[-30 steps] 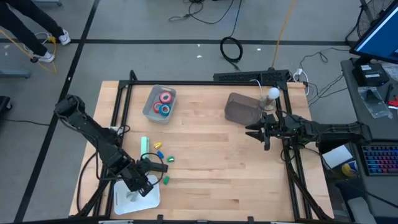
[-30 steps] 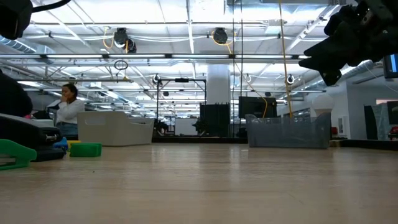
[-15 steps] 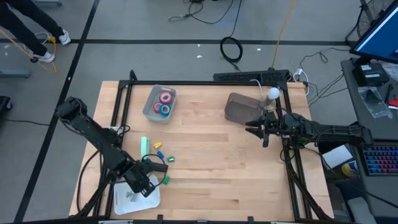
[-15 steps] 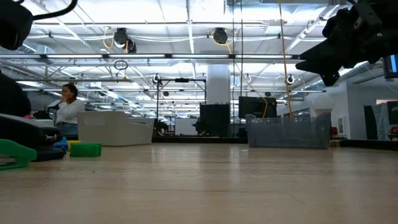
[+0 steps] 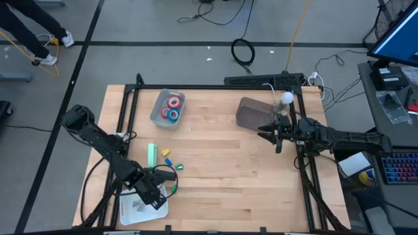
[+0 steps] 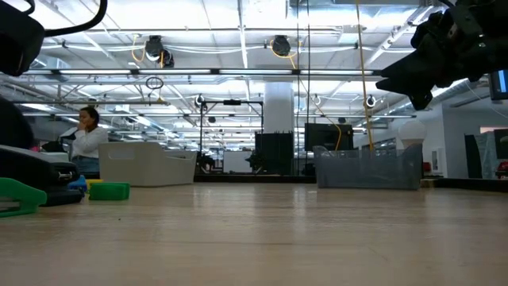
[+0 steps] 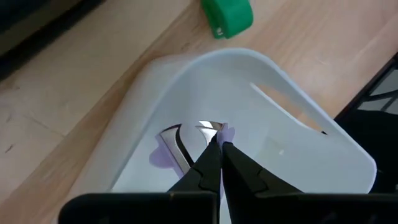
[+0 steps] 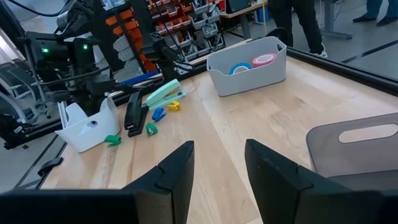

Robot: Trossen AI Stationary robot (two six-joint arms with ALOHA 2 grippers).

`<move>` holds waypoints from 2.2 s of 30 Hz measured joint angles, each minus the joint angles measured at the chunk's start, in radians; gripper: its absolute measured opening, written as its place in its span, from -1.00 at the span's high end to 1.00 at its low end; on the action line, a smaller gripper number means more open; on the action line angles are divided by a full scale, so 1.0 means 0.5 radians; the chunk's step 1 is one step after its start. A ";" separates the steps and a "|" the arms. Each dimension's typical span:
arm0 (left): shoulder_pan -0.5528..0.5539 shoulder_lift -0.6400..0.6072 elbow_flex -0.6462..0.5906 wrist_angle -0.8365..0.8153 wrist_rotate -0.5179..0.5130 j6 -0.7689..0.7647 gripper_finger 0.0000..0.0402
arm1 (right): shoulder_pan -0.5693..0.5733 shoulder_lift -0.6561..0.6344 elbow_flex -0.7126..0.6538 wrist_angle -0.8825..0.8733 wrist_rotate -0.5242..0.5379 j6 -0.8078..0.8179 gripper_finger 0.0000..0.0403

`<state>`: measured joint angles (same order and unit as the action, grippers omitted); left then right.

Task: Pick and place Stapler, Stapler remover, tape
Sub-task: Put the purple staple remover into the white bin, then put the light green stapler into the black bin

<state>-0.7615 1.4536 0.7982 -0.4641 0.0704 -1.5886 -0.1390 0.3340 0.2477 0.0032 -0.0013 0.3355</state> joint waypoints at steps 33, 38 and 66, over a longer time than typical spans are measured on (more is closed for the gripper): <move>0.009 -0.554 0.124 0.121 -0.550 -0.032 0.79 | 0.002 0.001 0.000 0.016 -0.007 -0.022 0.32; 0.078 -0.685 0.124 -0.023 -0.641 0.109 0.90 | 0.002 0.000 0.000 0.016 -0.008 -0.022 0.32; 0.744 -0.970 0.124 -1.018 -0.805 0.497 0.88 | 0.002 0.000 0.000 0.029 0.068 0.038 0.33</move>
<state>-0.3898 0.9688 0.8600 -0.9730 -0.3324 -1.3403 -0.1383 0.3340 0.2478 0.0177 0.0326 0.3544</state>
